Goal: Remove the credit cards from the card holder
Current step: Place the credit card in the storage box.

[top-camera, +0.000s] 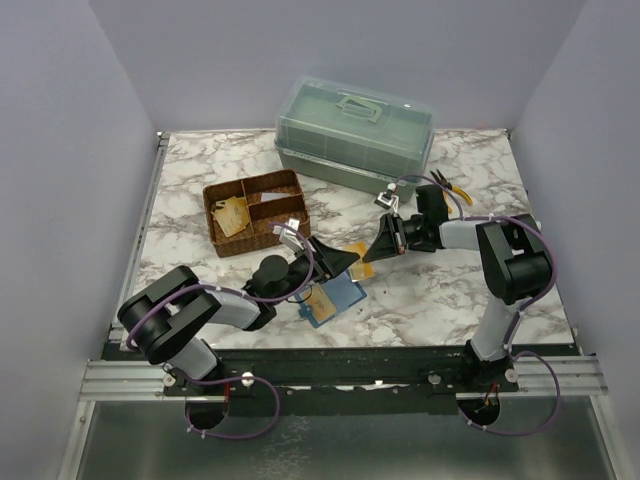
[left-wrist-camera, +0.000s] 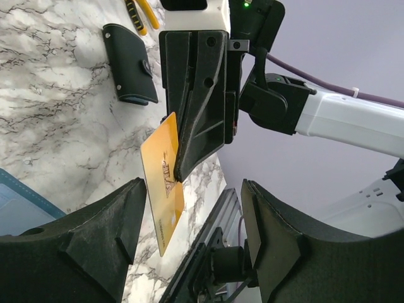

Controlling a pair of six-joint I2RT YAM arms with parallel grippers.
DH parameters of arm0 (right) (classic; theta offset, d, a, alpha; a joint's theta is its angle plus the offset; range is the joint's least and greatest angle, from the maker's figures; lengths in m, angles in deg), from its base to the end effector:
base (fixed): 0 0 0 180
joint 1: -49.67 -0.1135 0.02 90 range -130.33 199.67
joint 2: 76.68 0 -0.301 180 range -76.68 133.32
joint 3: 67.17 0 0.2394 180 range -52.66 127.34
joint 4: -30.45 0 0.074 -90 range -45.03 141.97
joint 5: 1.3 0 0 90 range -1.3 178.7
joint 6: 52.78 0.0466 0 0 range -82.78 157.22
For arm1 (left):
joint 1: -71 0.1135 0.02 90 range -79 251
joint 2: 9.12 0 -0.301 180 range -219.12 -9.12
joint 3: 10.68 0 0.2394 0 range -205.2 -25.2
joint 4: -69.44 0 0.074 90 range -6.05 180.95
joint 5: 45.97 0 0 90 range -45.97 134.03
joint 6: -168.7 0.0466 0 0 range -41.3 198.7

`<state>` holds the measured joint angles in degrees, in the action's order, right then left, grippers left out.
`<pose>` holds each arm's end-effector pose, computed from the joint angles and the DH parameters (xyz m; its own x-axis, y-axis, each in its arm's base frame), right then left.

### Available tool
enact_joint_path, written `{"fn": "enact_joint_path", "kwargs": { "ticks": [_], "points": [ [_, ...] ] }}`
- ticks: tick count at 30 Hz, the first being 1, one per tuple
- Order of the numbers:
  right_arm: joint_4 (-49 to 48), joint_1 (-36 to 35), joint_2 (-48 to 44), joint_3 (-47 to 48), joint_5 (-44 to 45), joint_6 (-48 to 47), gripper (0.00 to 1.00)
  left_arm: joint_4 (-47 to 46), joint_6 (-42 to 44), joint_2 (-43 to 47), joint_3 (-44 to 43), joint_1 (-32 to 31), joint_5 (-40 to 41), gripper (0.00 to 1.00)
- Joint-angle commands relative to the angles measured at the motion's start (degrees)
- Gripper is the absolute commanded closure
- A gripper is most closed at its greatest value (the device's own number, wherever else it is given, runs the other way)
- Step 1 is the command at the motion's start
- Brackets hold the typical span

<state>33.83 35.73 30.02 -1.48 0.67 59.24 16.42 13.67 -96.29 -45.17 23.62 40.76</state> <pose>0.3199 0.1274 0.1918 -0.8924 -0.2082 -0.4003 -0.3957 -0.0654 0.9160 0.1814 -0.2011 0.2245 -0.6993 -0.5766 -0.4224 0.3301 0.2637 -0.9064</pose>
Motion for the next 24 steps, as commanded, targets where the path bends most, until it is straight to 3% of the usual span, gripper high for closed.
{"fn": "enact_joint_path", "kwargs": {
  "ticks": [1, 24],
  "points": [
    [-1.4, -0.5, -1.0, -0.5, -4.3, 0.0, 1.00, -0.6, -1.2, -1.7, -1.3, -0.4, 1.4, 0.33],
    [-1.3, -1.1, -0.3, -0.2, -4.7, -0.2, 1.00, -0.6, -3.0, -1.7, -1.1, -1.3, 2.8, 0.38]
  ]
}}
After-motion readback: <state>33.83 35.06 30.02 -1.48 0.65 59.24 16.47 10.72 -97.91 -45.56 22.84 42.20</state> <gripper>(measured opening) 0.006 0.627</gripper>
